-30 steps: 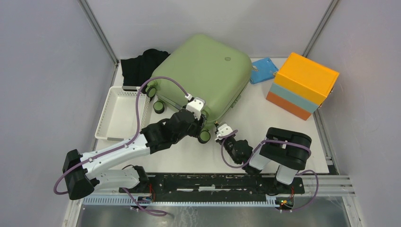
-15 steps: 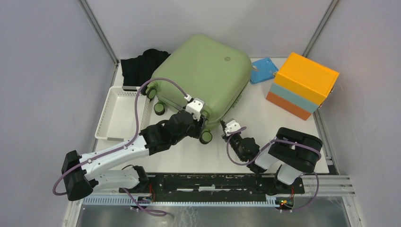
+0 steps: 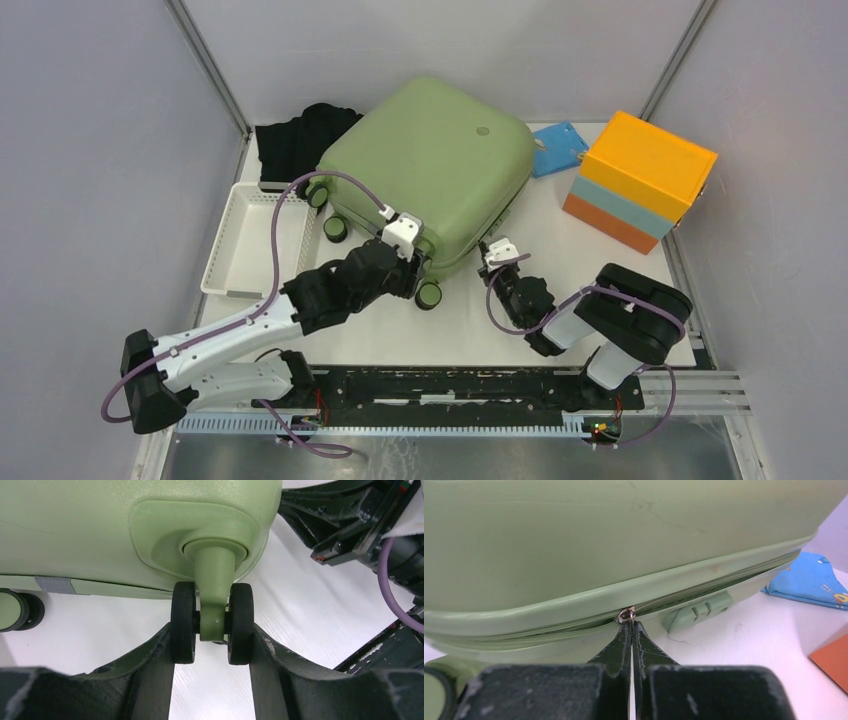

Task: Open, take out, and arrange the luggage
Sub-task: Unzip the luggage at the center of the board.

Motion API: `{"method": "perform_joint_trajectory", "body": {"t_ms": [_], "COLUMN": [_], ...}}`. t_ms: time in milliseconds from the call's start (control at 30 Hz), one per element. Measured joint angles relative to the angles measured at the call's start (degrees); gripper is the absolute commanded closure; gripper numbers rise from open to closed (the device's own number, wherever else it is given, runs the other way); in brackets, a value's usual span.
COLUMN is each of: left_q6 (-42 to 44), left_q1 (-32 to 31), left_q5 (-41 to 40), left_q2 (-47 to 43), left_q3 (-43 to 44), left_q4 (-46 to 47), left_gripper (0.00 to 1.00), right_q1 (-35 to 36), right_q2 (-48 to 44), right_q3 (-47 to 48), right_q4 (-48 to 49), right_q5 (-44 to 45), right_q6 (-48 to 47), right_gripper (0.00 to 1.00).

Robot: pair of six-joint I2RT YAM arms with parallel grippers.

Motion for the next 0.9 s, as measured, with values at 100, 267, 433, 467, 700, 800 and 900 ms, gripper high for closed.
{"method": "perform_joint_trajectory", "body": {"t_ms": [100, 267, 433, 467, 700, 800, 900], "left_q6": [0.0, 0.0, -0.4, -0.6, -3.2, -3.2, -3.2], "left_q1": [0.0, 0.0, 0.0, 0.0, 0.0, 0.0, 0.0], "left_q5": [-0.3, -1.1, -1.9, -2.0, -2.3, -1.7, -1.5], "left_q2": [-1.1, -4.5, -7.9, -8.2, -9.9, -10.4, -10.7], "left_q3": [-0.3, -1.1, -2.1, -2.2, -2.3, -3.0, -3.1], "left_q4": [-0.8, -3.7, -6.1, -6.5, -9.3, -9.2, -9.3], "left_gripper": [0.98, 0.98, 0.98, 0.98, 0.98, 0.98, 0.98], "right_q1": [-1.7, -3.7, -4.5, -4.5, -6.0, -6.0, -6.3], "right_q2": [-0.2, -1.0, -2.6, -3.0, -6.0, -7.0, -7.3], "right_q3": [0.6, 0.9, 0.3, 0.0, -2.8, -4.0, -4.5], "right_q4": [-1.1, -2.5, -3.5, -3.7, -4.6, -4.3, -4.0], "right_q5": [-0.6, -1.1, -3.4, -3.7, -5.1, -5.8, -6.1], "right_q6": [0.0, 0.0, 0.7, 0.7, 1.1, 1.6, 2.1], "right_gripper": [1.0, 1.0, 1.0, 1.0, 1.0, 1.0, 1.0]}}
